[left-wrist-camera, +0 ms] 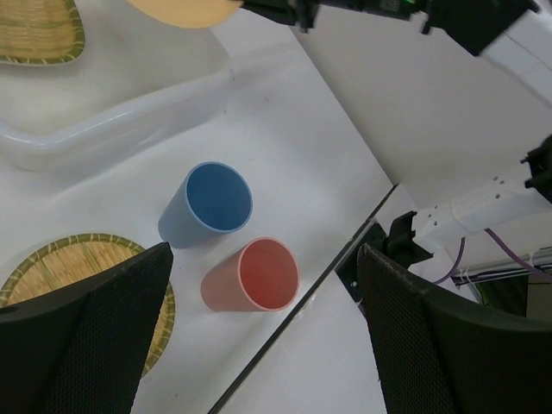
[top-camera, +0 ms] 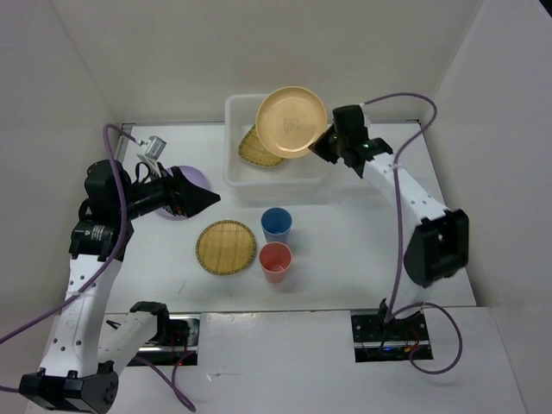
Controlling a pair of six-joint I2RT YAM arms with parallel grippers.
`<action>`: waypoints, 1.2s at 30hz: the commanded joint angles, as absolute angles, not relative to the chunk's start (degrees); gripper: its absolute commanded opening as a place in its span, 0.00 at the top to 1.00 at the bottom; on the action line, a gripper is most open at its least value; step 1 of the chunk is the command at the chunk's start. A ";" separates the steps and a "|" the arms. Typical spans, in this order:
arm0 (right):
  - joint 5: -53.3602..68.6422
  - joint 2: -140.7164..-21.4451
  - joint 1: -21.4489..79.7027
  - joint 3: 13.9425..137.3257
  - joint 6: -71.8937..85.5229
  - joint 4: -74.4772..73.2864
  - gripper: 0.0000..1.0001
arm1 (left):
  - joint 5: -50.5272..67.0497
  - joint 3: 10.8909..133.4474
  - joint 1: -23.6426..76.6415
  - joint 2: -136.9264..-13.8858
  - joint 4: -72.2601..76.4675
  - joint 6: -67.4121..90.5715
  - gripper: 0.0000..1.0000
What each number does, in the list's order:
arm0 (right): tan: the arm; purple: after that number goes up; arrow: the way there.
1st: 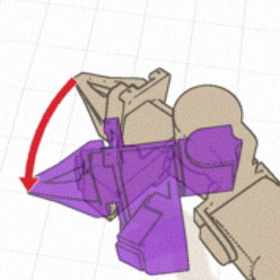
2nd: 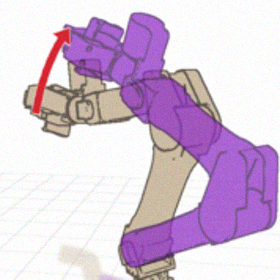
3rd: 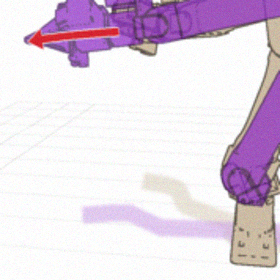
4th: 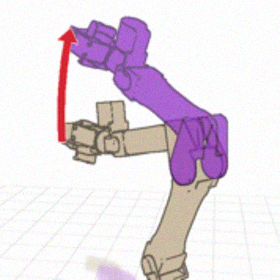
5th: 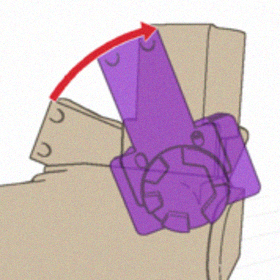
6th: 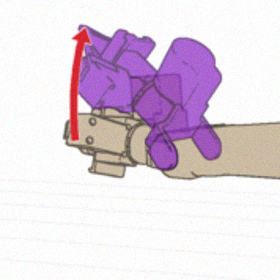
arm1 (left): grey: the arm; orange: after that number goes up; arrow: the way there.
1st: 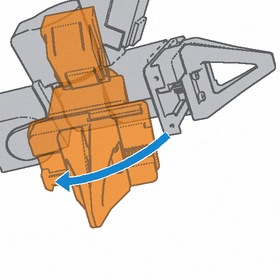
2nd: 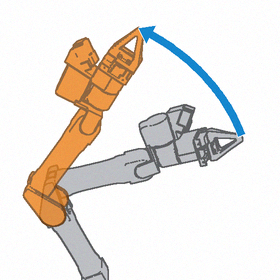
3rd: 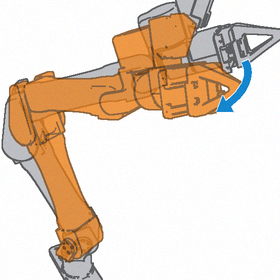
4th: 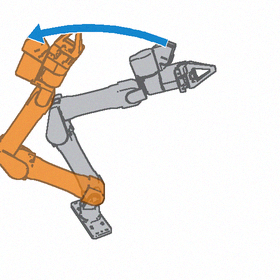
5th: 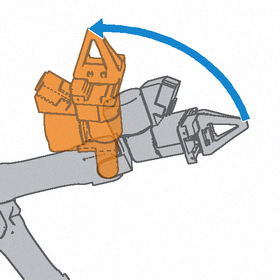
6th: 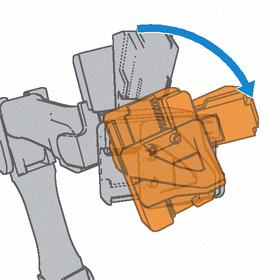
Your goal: Place the mixed dishes into the plastic bin
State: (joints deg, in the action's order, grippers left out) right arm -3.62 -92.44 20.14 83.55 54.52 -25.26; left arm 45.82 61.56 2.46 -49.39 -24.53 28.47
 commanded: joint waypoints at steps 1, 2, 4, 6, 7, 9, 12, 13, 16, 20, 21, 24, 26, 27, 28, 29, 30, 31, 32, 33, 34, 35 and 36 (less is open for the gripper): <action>-0.71 -102.96 20.83 94.26 50.27 -20.30 1.00 | 45.18 63.98 2.64 -49.13 -25.05 27.07 0.06; -0.70 -105.44 21.35 96.57 49.14 -20.30 1.00 | 45.18 63.98 2.64 -49.13 -25.57 27.07 0.06; -0.18 -112.37 21.36 103.42 48.61 -21.26 1.00 | 44.56 63.98 2.64 -49.13 -26.10 26.54 0.06; 1.14 -116.79 21.36 110.08 47.29 -23.01 1.00 | 43.95 63.98 2.64 -49.13 -26.10 26.54 0.06; 1.14 -120.72 21.36 112.04 47.29 -23.81 1.00 | 43.95 63.46 2.64 -49.13 -26.10 26.54 0.06; 2.01 -124.35 21.88 117.75 45.80 -25.48 1.00 | 43.42 63.46 2.64 -49.13 -26.10 26.54 0.06; 3.34 -132.43 21.88 126.26 45.18 -29.42 1.00 | 43.42 62.32 2.64 -49.13 -26.10 26.54 0.06; 3.86 -134.28 21.88 128.30 44.65 -30.31 1.00 | 44.29 62.31 2.64 -49.65 -25.41 26.54 0.06; 3.87 -140.78 21.88 135.95 44.65 -34.09 1.00 | 44.82 61.00 2.64 -49.66 -24.79 27.16 0.06; 3.87 -148.52 21.88 151.55 44.03 -41.99 0.98 | 44.30 60.47 2.64 -49.04 -24.79 27.16 0.06; 3.26 -152.62 21.88 155.79 44.03 -44.53 0.96 | 44.30 60.47 2.64 -49.04 -24.79 27.16 0.06; 4.99 -161.60 21.28 177.61 44.03 -55.88 0.84 | 43.77 60.47 2.64 -49.04 -25.31 27.16 0.06; 6.59 -160.05 21.27 171.55 45.53 -53.43 0.75 | 43.77 60.47 2.64 -49.04 -25.31 27.16 0.06; 4.50 -163.09 21.27 175.83 45.53 -55.44 0.72 | 43.16 60.47 2.64 -49.04 -25.83 26.64 0.06; 4.48 -161.91 21.27 175.96 45.01 -56.94 0.67 | 43.15 60.47 2.64 -49.04 -25.84 26.63 0.06; 5.09 -160.76 21.27 175.96 45.00 -56.00 0.62 | 42.63 60.47 2.64 -49.04 -25.84 26.63 0.06; 4.49 -161.54 21.27 178.74 45.00 -57.81 0.52 | 42.63 59.51 2.64 -48.52 -25.32 26.63 0.06; 4.48 -160.24 21.79 177.81 44.30 -57.83 0.45 | 41.32 58.46 2.64 -48.52 -25.31 26.63 0.06; 3.44 -160.22 21.80 179.98 44.30 -58.79 0.40 | 41.31 57.93 2.64 -48.52 -24.70 27.50 0.06; 3.43 -160.22 21.80 178.87 43.77 -58.80 0.32 | 40.44 57.92 2.64 -47.91 -24.00 28.03 0.06; 3.43 -158.92 21.80 179.90 43.77 -58.80 0.30 | 39.12 57.40 2.64 -47.90 -23.99 28.82 0.07; 3.43 -158.38 22.32 179.91 43.25 -59.67 0.28 | 37.81 57.39 2.64 -47.90 -23.99 28.83 0.10; 2.91 -157.68 22.32 179.91 43.24 -60.46 0.27 | 36.05 58.09 2.64 -46.51 -24.52 29.44 0.12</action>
